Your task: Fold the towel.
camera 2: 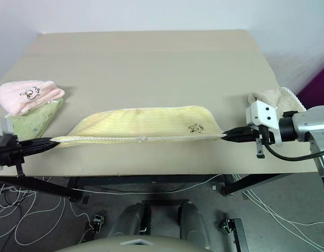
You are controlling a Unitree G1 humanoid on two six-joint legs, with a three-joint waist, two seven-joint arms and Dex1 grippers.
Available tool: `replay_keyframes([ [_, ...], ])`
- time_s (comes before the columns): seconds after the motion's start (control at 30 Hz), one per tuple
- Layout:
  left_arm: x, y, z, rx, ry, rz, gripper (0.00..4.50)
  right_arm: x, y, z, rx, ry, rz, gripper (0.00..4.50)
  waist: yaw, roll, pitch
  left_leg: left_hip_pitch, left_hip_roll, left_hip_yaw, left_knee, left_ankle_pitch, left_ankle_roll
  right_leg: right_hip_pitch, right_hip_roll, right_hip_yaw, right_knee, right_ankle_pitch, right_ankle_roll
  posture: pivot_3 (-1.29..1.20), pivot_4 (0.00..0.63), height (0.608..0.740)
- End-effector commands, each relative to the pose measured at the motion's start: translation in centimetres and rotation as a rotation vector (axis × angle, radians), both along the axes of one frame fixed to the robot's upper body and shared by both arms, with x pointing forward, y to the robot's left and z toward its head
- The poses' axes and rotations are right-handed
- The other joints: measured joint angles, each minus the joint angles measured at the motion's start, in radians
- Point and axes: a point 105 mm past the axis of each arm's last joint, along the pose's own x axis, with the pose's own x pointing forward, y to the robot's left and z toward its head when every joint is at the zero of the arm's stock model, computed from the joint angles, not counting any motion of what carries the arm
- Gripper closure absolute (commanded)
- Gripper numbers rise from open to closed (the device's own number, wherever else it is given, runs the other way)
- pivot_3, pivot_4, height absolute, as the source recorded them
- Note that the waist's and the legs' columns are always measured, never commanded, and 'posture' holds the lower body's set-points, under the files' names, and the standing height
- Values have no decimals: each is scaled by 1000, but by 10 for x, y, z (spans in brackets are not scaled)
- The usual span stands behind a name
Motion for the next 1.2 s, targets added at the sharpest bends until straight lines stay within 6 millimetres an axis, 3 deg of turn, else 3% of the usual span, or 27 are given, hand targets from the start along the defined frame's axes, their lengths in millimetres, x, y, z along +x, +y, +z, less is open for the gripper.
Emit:
replay_keyframes([
  [0.03,14,5,8,36,-55,49,4500,16,3,15,12,-96,-30,4482,0,0,0,0,0,0,0,0,0,0,0,0,0,0,0,0,150,740],
  [0.13,30,7,5,45,-72,90,4500,28,4,14,0,-119,-48,4482,3,0,0,0,0,0,0,0,0,0,0,-1,0,0,0,0,150,740],
  [0.23,63,10,1,61,-115,173,4500,53,7,11,-2,-154,-82,4482,3,0,0,0,-1,0,0,0,0,0,0,-2,-1,0,0,0,150,740],
  [0.43,107,10,-6,88,-142,237,4500,94,3,-2,-27,-194,-156,4482,0,0,0,-3,-1,1,1,0,0,-4,3,-1,1,0,0,0,150,740],
  [0.63,128,4,-23,139,-124,238,4500,112,1,-17,-44,-197,-187,4482,-1,-1,0,-4,-1,3,1,0,0,-6,4,0,2,0,1,0,150,740],
  [0.83,131,0,-37,163,-85,213,4500,122,-1,-20,-20,-214,-229,4482,-4,-1,0,-4,-1,4,1,0,0,-7,4,0,4,0,1,0,150,740],
  [0.87,132,0,-37,158,-84,215,4500,124,-1,-19,-12,-217,-239,4278,-4,-1,0,-4,-1,4,1,0,0,-7,4,1,4,0,1,0,150,740],
  [0.97,134,2,-37,121,-84,250,3770,129,-2,-15,15,-235,-272,3597,-4,-1,0,-4,-1,4,1,0,0,-7,4,1,4,0,1,0,150,740],
  [1.2,135,10,-34,105,-103,305,1351,132,-11,-6,36,-284,-316,1109,-4,-1,0,-4,-1,4,1,0,0,-7,4,1,4,0,1,0,150,740],
])
